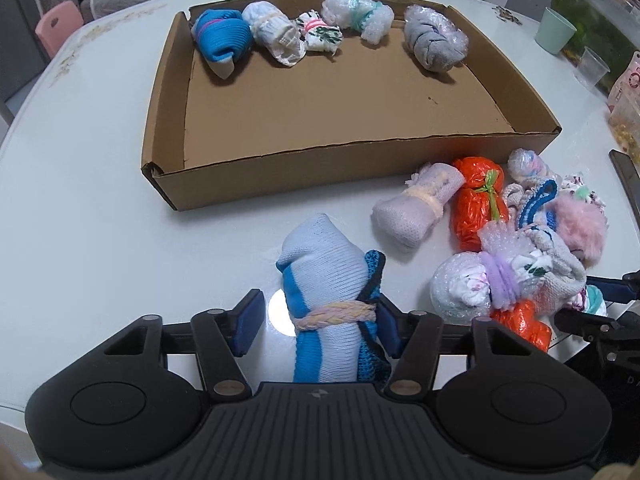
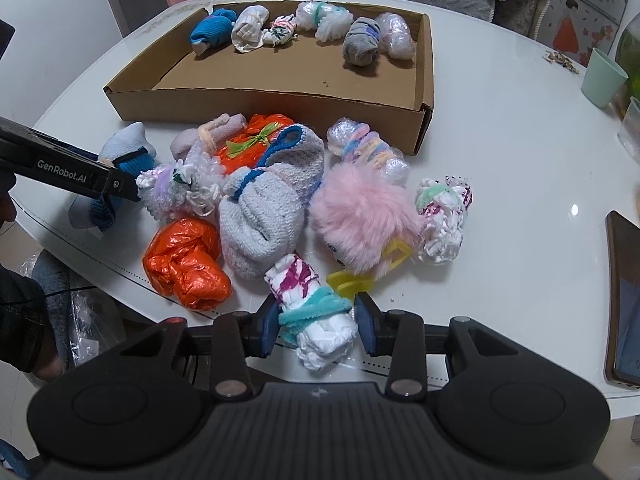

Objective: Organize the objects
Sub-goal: 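Grasp the light blue sock with the left gripper while the right grasps the pink-patterned white sock, then carry the light blue sock and pink-patterned sock into the box with both grippers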

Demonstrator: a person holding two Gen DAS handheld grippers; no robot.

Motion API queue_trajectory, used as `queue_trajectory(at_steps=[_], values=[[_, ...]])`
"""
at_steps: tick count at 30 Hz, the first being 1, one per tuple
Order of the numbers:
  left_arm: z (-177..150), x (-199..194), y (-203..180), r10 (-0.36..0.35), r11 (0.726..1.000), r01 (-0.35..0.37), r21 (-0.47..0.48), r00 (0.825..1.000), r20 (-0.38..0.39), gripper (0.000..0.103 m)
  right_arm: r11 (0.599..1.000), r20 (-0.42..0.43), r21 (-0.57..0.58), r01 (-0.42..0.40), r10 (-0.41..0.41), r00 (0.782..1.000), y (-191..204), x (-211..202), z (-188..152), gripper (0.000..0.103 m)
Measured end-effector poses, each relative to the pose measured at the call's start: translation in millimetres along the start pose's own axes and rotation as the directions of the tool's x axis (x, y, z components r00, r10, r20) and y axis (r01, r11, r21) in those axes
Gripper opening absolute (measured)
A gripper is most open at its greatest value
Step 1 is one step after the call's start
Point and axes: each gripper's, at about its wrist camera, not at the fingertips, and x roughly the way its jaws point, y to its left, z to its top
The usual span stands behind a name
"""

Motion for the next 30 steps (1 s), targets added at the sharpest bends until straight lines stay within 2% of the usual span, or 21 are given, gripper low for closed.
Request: queue_trajectory(at_steps=[3, 10, 14, 17, 20, 26, 30], values=[[0, -1, -2, -0.005, 1.000, 0.005, 0.020, 1.000, 0.003, 0.051, 1.000, 0.000, -0.003, 0.000, 0.000, 1.000, 0, 0, 0, 0.036], [1, -8, 2, -0.023, 1.000, 0.024, 0.019, 1.000, -0.007, 0.050, 0.999, 0.001, 0.030, -0.013, 0.013, 1.000, -7, -3, -2, 0.034], [6, -27, 10, -0.037, 0.999, 0.037, -0.006, 0.999, -0.010, 0.050, 0.997, 0.004, 0.065, -0.028, 0.028, 1.000, -13, -11, -4, 0.034], [18, -48, 21, -0.053, 0.998, 0.054, -0.039, 0.998, 0.018, 0.050, 0.997, 0.019, 0.075, -0.036, 0.034, 0.999, -17, -25, -6, 0.034], [39, -74, 34, -0.061, 0.996, 0.065, -0.054, 0.995, 0.079, 0.050, 0.994, 0.042, 0.101, -0.046, 0.042, 0.998, -25, -44, -1, 0.034], [92, -114, 61, -0.012, 0.999, 0.018, -0.028, 0.980, 0.196, 0.050, 0.986, 0.146, 0.150, -0.075, 0.053, 0.988, -44, -87, 40, 0.034], [123, -115, 66, 0.001, 1.000, 0.001, -0.008, 0.971, 0.240, 0.050, 0.981, 0.217, 0.153, -0.116, 0.081, 0.973, -46, -103, 84, 0.034]])
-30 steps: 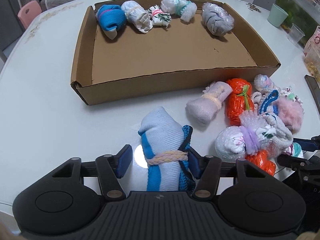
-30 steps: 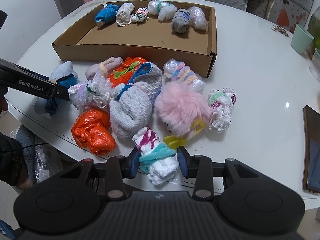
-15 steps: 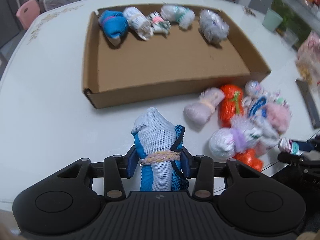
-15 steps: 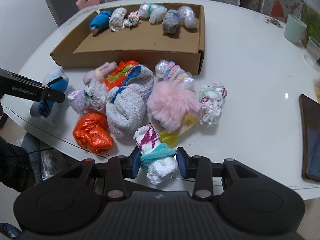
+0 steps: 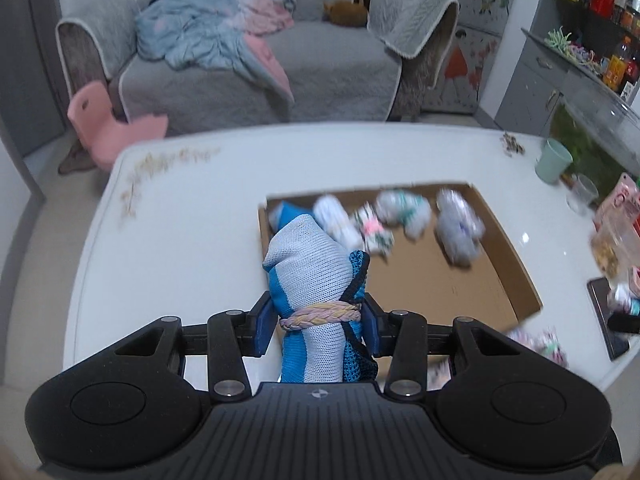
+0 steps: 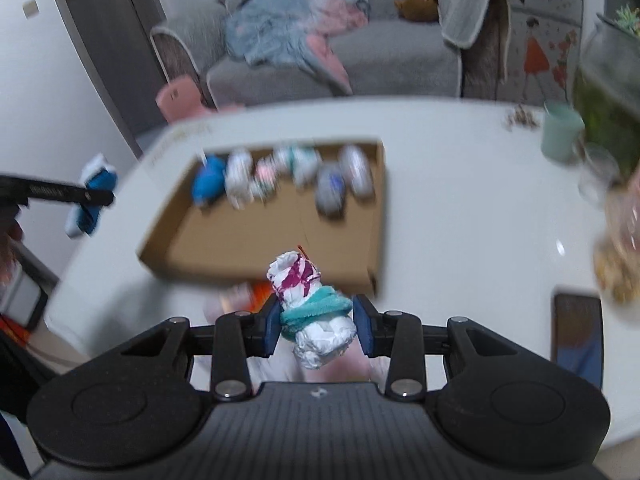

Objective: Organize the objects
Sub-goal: 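Carry the light blue sock and pink-patterned sock into the box with both grippers, then open both grippers to release the socks beside the row in the box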

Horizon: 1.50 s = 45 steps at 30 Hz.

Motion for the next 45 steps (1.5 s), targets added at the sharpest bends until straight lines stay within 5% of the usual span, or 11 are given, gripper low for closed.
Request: queue_trajectory(at_steps=[7, 13, 20, 30, 45], values=[[15, 44, -7, -0.073, 0.997, 0.073, -0.001, 0.997, -0.004, 0.050, 0.997, 0.031, -0.029, -0.065, 0.065, 0.997, 34, 43, 77, 0.034], [6, 96, -12, -0.081, 0.997, 0.081, 0.012, 0.995, -0.053, 0.050, 0.993, -0.074, -0.056, -0.106, 0.102, 0.992, 76, 124, 109, 0.035], [-3, 130, -13, -0.068, 0.997, 0.071, 0.025, 0.994, -0.080, 0.050, 0.994, -0.180, -0.063, -0.089, 0.077, 0.981, 97, 188, 111, 0.035], [-22, 158, -14, -0.036, 0.998, 0.042, 0.051, 0.994, -0.101, 0.051, 0.998, -0.252, 0.011, -0.063, 0.064, 0.966, 92, 228, 98, 0.035], [-22, 164, -16, -0.018, 0.998, 0.023, 0.058, 0.997, -0.079, 0.057, 0.998, -0.276, 0.048, -0.038, 0.050, 0.960, 87, 240, 83, 0.035]])
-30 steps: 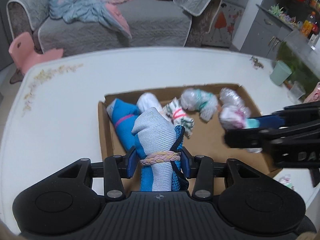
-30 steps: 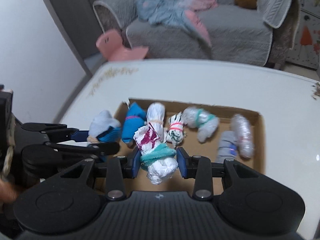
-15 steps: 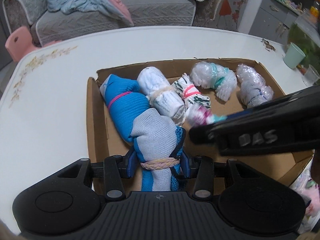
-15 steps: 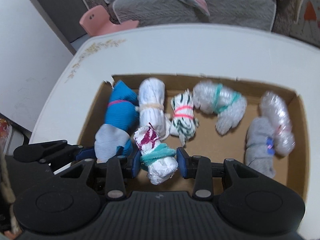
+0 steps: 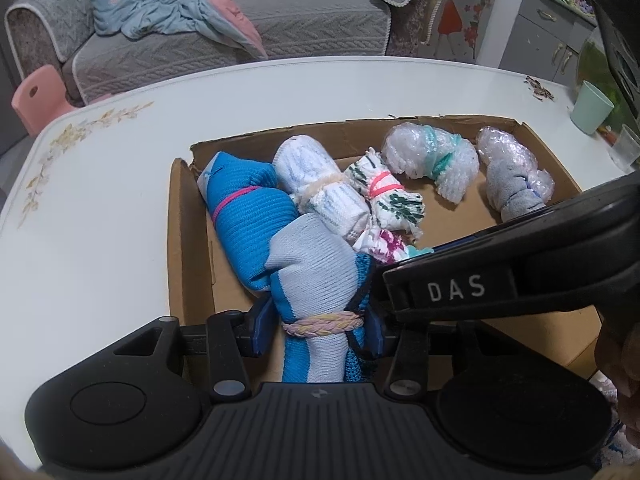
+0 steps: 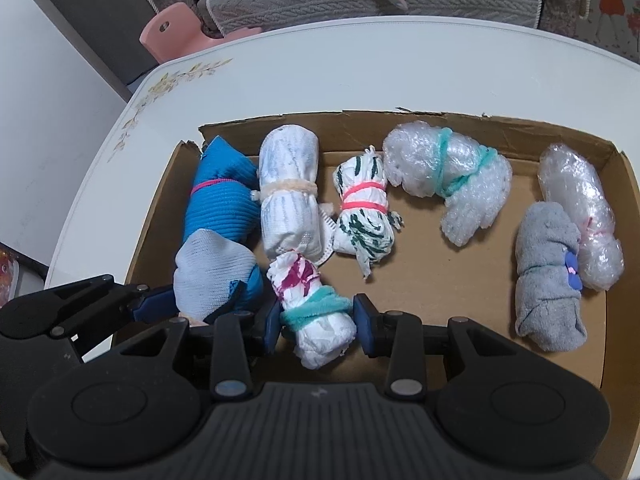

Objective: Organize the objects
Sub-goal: 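Open both grippers to release the socks beside the row in the box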

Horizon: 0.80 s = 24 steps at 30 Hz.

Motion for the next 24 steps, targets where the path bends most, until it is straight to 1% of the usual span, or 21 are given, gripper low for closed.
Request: queue_trajectory(at_steps=[1, 3, 6, 13, 17, 24], values=[[0, 0, 1, 0.005, 1.000, -0.005, -0.003, 1.000, 0.001, 0.059, 1.000, -0.001, 0.002, 0.000, 0.000, 1.000, -2, -1, 1, 0.035], [0, -1, 3, 0.011, 1.000, -0.011, -0.011, 1.000, 0.003, 0.068, 1.000, 0.001, 0.007, 0.008, -0.008, 1.000, -3, -1, 4, 0.035], [1, -3, 5, 0.017, 1.000, -0.017, -0.021, 1.000, 0.014, 0.074, 1.000, 0.001, 0.011, 0.014, -0.014, 1.000, -2, 0, 6, 0.038], [2, -7, 7, 0.016, 1.000, -0.016, -0.025, 1.000, 0.019, 0.075, 0.999, -0.003, 0.054, -0.002, 0.003, 1.000, -9, -7, 4, 0.038], [5, -13, 5, 0.033, 0.999, -0.033, -0.016, 0.999, 0.027, 0.077, 0.998, 0.003, 0.069, -0.009, 0.009, 1.000, -10, -9, 3, 0.039], [9, -24, 4, 0.024, 1.000, -0.024, -0.011, 0.998, 0.050, 0.079, 0.995, 0.014, 0.094, -0.024, 0.023, 1.000, -8, -12, 8, 0.040]])
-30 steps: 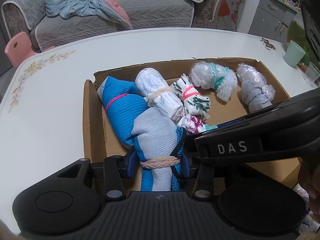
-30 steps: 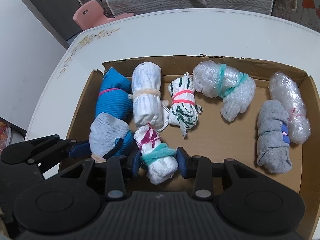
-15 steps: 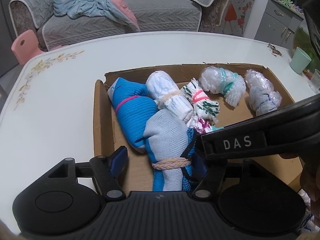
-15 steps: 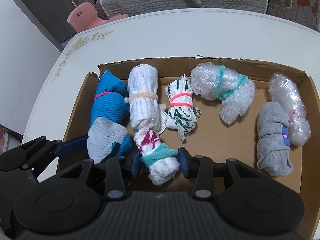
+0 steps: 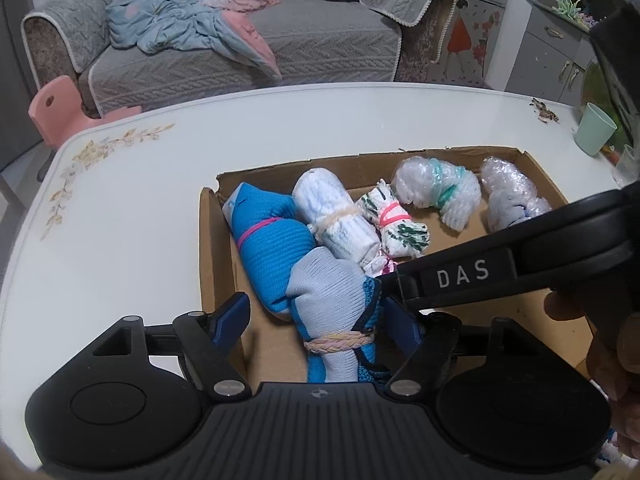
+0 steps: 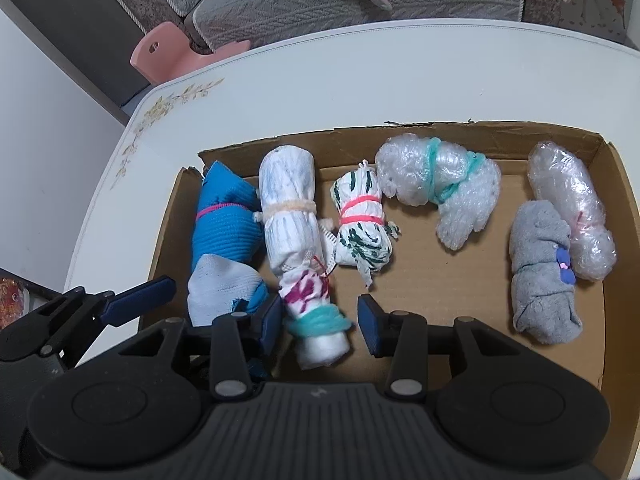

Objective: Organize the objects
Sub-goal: 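Open both grippers to release the socks beside the row in the box, then move both grippers back to the pile beside the box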

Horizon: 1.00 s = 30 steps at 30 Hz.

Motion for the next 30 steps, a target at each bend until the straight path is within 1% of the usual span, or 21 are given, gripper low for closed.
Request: queue_trajectory(at_steps=[7, 10, 12, 16, 19, 21, 24, 27, 29, 30], values=[[1, -13, -3, -0.008, 1.000, 0.008, 0.028, 1.000, 0.008, 0.082, 1.000, 0.008, 0.012, -0.007, 0.007, 1.000, 3, 1, 2, 0.041], [2, -25, 0, -0.009, 1.000, 0.009, 0.016, 1.000, 0.010, 0.083, 1.000, 0.018, 0.007, -0.007, 0.007, 1.000, 2, -9, -1, 0.043], [4, -37, 1, -0.010, 1.000, 0.010, 0.008, 1.000, 0.020, 0.085, 1.000, 0.033, 0.009, -0.010, 0.010, 0.999, 1, -21, -3, 0.044], [10, -67, 3, -0.016, 1.000, 0.016, -0.008, 0.998, 0.054, 0.086, 1.000, 0.067, -0.018, -0.002, 0.003, 0.998, 4, -53, -10, 0.051], [9, -89, 4, -0.013, 1.000, 0.015, -0.027, 0.998, 0.065, 0.087, 0.999, 0.095, -0.049, 0.012, -0.008, 0.995, 8, -77, -15, 0.052], [5, -105, 7, -0.020, 0.999, 0.023, -0.038, 0.997, 0.078, 0.088, 0.998, 0.116, -0.057, 0.018, -0.011, 0.993, 12, -89, -17, 0.052], [-1, -125, 11, -0.011, 0.998, 0.016, -0.057, 0.996, 0.089, 0.088, 0.997, 0.140, -0.068, 0.026, -0.016, 0.990, 22, -106, -21, 0.052], [-12, -146, 16, -0.035, 0.994, 0.046, -0.098, 0.993, 0.116, 0.090, 0.995, 0.162, -0.092, 0.038, -0.023, 0.986, 31, -124, -26, 0.054], [-19, -156, 16, -0.045, 0.991, 0.060, -0.118, 0.991, 0.129, 0.091, 0.993, 0.180, -0.109, 0.053, -0.032, 0.983, 35, -141, -35, 0.059], [-23, -161, 15, -0.055, 0.990, 0.071, -0.120, 0.989, 0.134, 0.092, 0.992, 0.194, -0.112, 0.061, -0.039, 0.980, 36, -149, -41, 0.060]])
